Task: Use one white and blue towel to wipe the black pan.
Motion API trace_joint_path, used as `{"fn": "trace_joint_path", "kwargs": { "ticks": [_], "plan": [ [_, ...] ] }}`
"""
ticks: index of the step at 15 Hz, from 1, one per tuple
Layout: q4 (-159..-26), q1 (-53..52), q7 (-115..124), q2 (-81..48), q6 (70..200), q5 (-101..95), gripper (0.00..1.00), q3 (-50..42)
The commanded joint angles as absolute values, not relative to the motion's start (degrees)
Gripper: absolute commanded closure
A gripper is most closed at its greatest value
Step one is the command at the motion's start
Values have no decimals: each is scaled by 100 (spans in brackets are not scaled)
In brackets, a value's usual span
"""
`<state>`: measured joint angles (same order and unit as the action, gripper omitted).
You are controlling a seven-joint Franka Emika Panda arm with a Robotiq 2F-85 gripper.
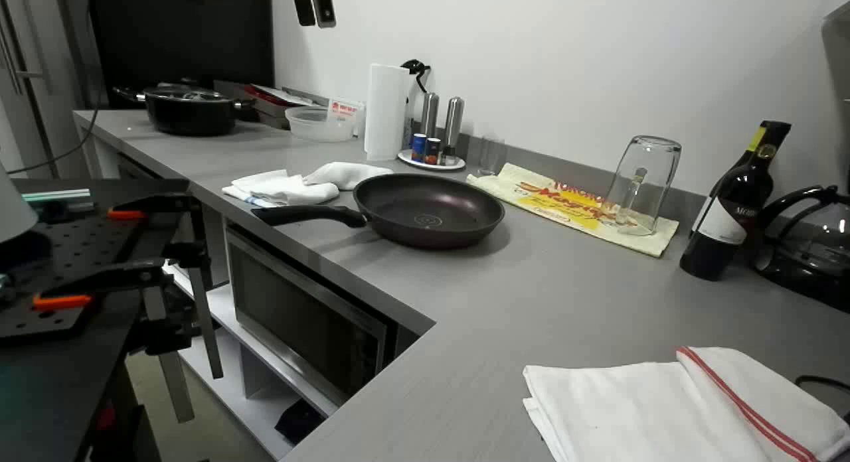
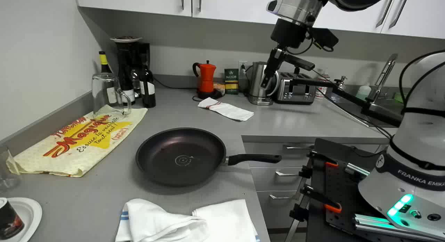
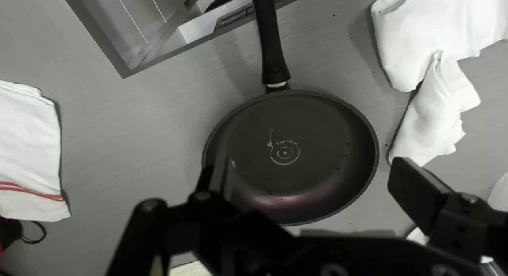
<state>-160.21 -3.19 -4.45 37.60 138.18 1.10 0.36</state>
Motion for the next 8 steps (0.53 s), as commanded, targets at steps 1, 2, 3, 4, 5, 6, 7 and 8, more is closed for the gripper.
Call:
{"fn": "trace_joint_path", "kwargs": {
  "ticks": [1, 2, 3, 4, 5, 6, 7, 8],
  "plan": [
    [-16010, -331, -434, 3761, 13794, 98, 0, 25],
    [-15954, -415, -465, 3538, 13914, 144, 0, 43],
    [-15920, -453, -468, 3411, 13978, 151, 0, 68],
    [-15856, -547, -474, 3130, 14133, 192, 0, 109],
    [-15803, -659, -489, 2909, 14273, 279, 0, 117],
    [-15719, -814, -521, 2596, 14482, 385, 0, 139],
    [-15639, -943, -538, 2323, 14669, 470, 0, 160],
    [-15528, -1101, -561, 2001, 14865, 592, 0, 184]
  ]
}}
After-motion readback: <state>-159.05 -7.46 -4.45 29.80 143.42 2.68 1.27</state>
